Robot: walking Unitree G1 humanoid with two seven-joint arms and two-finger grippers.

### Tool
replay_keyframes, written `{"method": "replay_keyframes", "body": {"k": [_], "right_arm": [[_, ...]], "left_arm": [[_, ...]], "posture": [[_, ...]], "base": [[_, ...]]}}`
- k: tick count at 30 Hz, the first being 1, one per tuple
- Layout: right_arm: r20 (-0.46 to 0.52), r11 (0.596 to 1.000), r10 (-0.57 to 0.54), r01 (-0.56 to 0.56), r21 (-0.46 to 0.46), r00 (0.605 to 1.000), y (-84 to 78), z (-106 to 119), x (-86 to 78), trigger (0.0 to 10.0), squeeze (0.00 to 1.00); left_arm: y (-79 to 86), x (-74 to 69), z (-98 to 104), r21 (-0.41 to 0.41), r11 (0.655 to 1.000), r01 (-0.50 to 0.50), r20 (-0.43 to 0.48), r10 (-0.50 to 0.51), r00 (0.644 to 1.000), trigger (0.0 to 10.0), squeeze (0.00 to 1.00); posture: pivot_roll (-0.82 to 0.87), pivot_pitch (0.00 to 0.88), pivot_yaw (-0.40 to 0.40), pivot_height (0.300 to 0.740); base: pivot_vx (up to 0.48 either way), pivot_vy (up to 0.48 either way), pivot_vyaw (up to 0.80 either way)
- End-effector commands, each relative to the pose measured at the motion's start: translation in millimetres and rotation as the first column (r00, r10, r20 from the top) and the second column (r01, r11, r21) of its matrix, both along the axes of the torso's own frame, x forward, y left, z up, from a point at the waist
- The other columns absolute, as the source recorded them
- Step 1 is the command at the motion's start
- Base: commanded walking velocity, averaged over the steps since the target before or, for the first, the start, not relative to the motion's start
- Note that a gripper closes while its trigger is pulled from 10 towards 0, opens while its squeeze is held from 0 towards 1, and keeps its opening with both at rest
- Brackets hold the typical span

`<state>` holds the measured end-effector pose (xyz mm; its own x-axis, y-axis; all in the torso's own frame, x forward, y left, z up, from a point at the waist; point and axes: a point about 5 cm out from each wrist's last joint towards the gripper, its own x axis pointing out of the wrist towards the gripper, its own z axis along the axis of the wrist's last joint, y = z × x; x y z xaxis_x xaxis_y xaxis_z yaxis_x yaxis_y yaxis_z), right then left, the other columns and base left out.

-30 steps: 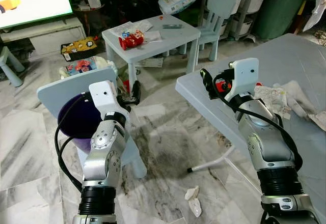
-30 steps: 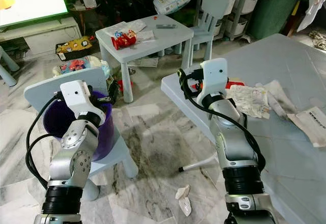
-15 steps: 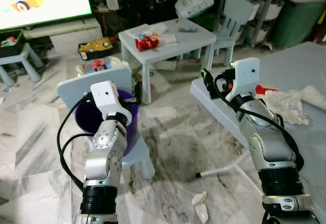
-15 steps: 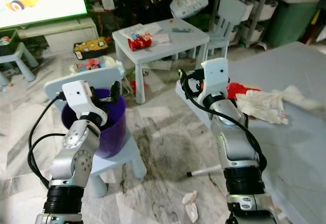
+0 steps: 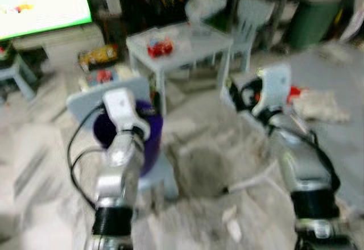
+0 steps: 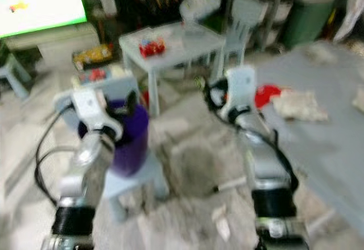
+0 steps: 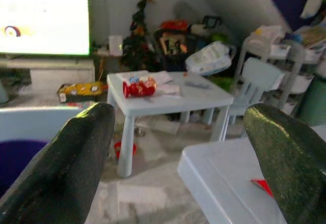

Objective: Picking trash to rubbish bin

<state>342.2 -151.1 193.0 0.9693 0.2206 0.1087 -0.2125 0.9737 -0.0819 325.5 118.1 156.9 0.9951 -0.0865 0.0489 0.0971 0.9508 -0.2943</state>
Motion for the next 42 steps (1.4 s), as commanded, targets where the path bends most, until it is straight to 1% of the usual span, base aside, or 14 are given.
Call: {"method": "replay_keyframes", "body": {"k": [1, 10, 42], "right_arm": [[0.030, 0.999, 0.032, -0.032, 0.000, 0.999, 8.7, 9.1, 0.6, 10.0, 0.00], [0.028, 1.000, 0.030, -0.030, -0.002, 0.999, 8.7, 9.1, 0.6, 10.0, 0.00], [0.024, 1.000, 0.028, -0.028, -0.008, 0.999, 8.0, 9.1, 1.4, 10.0, 0.00]], "left_arm": [[7.3, 0.5, 0.1, 0.006, 1.000, -0.022, -0.004, 0.022, 1.000, 10.0, 0.00], [7.4, 1.1, 0.1, 0.006, 1.000, -0.019, -0.008, 0.019, 1.000, 10.0, 0.00], [6.1, 4.9, 3.0, 0.006, 1.000, -0.013, -0.001, 0.013, 1.000, 10.0, 0.00]], "posture": [[0.02, 0.000, -0.028, 0.740], [0.02, 0.000, -0.028, 0.740], [0.02, 0.000, -0.028, 0.740]], "base": [[0.000, 0.480, 0.00], [0.000, 0.401, 0.00], [0.000, 0.000, 0.00]]}}
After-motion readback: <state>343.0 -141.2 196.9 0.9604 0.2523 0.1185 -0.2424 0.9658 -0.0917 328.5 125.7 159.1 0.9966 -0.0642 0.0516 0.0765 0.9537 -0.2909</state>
